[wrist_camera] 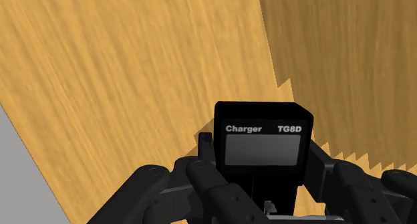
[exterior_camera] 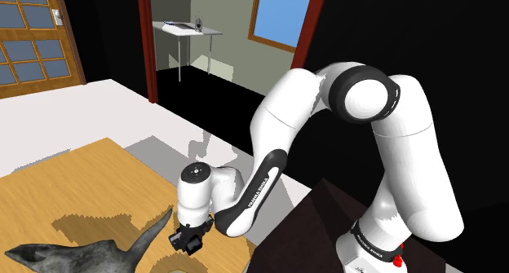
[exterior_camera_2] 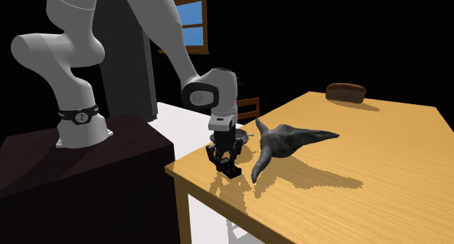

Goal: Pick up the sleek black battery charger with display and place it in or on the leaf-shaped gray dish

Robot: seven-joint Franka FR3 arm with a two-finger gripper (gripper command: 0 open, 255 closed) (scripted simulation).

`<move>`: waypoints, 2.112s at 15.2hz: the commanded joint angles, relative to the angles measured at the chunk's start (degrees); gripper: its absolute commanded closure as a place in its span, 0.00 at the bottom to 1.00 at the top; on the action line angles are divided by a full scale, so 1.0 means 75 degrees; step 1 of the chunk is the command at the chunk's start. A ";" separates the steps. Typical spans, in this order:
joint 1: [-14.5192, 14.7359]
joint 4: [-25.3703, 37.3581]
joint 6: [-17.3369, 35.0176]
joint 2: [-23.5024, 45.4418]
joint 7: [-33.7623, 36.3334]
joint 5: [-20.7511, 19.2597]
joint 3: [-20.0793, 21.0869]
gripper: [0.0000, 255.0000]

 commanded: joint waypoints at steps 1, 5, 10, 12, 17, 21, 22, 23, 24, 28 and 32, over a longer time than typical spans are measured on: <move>-0.0017 0.0009 -0.0028 0.0040 -0.0024 0.0008 -0.0001 1.00; -0.0194 -0.0159 -0.0274 -0.0358 -0.0164 0.0183 0.0221 1.00; -0.0419 -0.0334 -0.0599 -0.0846 -0.0361 0.0440 0.0507 1.00; -0.0507 -0.0392 -0.0733 -0.1038 -0.0446 0.0554 0.0622 1.00; -0.0722 -0.0510 -0.1081 -0.1512 -0.0673 0.0864 0.0904 1.00; -0.0883 -0.0573 -0.1371 -0.1883 -0.0867 0.1132 0.1117 1.00; -0.0921 -0.0584 -0.1445 -0.1974 -0.0916 0.1202 0.1168 1.00; -0.0959 -0.0594 -0.1520 -0.2065 -0.0966 0.1271 0.1218 1.00; -0.0988 -0.0600 -0.1581 -0.2139 -0.1007 0.1328 0.1258 1.00; -0.0386 -0.0582 -0.1630 -0.2119 -0.0215 0.1238 0.1385 1.00; 0.0242 -0.0420 -0.1742 -0.2008 0.0575 0.1127 0.1496 1.00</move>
